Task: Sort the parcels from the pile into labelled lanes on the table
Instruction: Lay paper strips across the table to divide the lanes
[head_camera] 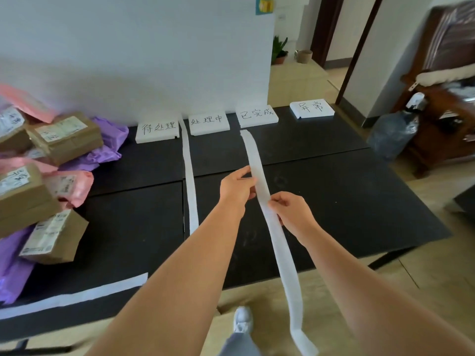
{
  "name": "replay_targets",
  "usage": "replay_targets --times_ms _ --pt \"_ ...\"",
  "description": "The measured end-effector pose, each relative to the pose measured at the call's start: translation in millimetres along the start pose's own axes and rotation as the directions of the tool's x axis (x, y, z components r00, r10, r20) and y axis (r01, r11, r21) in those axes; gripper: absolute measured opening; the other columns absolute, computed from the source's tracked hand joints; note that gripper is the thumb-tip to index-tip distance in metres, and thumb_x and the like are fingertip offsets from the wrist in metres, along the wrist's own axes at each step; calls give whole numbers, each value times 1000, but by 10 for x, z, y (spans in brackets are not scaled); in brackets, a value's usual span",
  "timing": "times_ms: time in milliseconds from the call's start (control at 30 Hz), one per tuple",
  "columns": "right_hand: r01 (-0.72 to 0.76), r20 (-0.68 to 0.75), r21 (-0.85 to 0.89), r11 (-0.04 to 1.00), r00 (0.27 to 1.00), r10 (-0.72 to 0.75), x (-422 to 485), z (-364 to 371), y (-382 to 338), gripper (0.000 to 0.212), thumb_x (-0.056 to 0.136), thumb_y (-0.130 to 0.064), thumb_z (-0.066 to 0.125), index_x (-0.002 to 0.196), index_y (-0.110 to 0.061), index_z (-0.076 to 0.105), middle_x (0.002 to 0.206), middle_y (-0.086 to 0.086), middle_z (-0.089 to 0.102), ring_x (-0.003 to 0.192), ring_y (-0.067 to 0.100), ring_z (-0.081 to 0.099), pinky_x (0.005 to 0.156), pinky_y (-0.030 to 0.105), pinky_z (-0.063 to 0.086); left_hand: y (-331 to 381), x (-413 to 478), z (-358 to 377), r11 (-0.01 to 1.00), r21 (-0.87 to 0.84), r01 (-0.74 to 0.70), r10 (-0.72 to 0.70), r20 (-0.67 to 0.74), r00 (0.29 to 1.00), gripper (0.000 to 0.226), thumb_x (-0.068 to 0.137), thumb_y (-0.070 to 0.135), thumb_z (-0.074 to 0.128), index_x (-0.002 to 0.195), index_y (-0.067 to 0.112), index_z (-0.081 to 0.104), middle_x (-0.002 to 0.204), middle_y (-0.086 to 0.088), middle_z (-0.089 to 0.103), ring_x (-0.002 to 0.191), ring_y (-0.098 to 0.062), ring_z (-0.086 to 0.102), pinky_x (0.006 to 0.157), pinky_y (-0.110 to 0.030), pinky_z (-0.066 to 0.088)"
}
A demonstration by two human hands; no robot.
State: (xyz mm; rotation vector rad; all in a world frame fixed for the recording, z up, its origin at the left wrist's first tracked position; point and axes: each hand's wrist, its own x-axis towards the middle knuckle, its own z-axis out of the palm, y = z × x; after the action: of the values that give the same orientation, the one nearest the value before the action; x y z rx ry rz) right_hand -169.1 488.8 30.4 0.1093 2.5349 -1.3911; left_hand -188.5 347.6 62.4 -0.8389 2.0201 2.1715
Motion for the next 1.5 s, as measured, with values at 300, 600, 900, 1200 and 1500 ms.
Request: replay_targets --times_ms 300,600,900,1200,1500 --pt "-42 35 -27 999 998 42 947 54 -250 27 96 -13 62 123 -18 63 108 0 67 92 14 66 89 37 59 343 957 158 1000 27 -17 18 -55 998 43 92 5 65 132 22 63 114 -1 68 94 -16 68 80 -28 59" --pt "-89 15 -47 995 996 90 1692 231 -401 33 98 -15 60 130 -20 59 112 2 66 95 15 66 89 39 59 593 1720 251 996 88 -20 25 -61 998 44 93 6 65 133 23 61 117 -2 67 97 -16 67 82 -29 59" --pt "-180 105 -89 980 976 189 2194 378 -129 35 98 -14 59 131 -22 60 115 -1 66 92 12 65 86 34 59 382 2264 377 970 179 166 -159 -55 986 54 96 6 58 146 23 46 132 -5 59 107 -20 64 80 -31 58" --pt "-291 189 -134 947 931 313 2478 463 234 40 96 -12 61 134 -24 58 123 2 64 98 15 65 89 36 59 -18 2367 441 884 379 274 -296 1 955 49 101 9 49 148 17 41 138 -11 54 103 -18 59 94 -38 53" --pt "-364 199 -88 927 905 375 2699 556 363 39 96 -9 61 132 -23 60 121 1 64 93 14 64 86 34 59 -206 2462 482 820 525 228 -256 -20 967 44 105 16 43 149 21 41 148 -5 47 127 -21 52 108 -41 45"
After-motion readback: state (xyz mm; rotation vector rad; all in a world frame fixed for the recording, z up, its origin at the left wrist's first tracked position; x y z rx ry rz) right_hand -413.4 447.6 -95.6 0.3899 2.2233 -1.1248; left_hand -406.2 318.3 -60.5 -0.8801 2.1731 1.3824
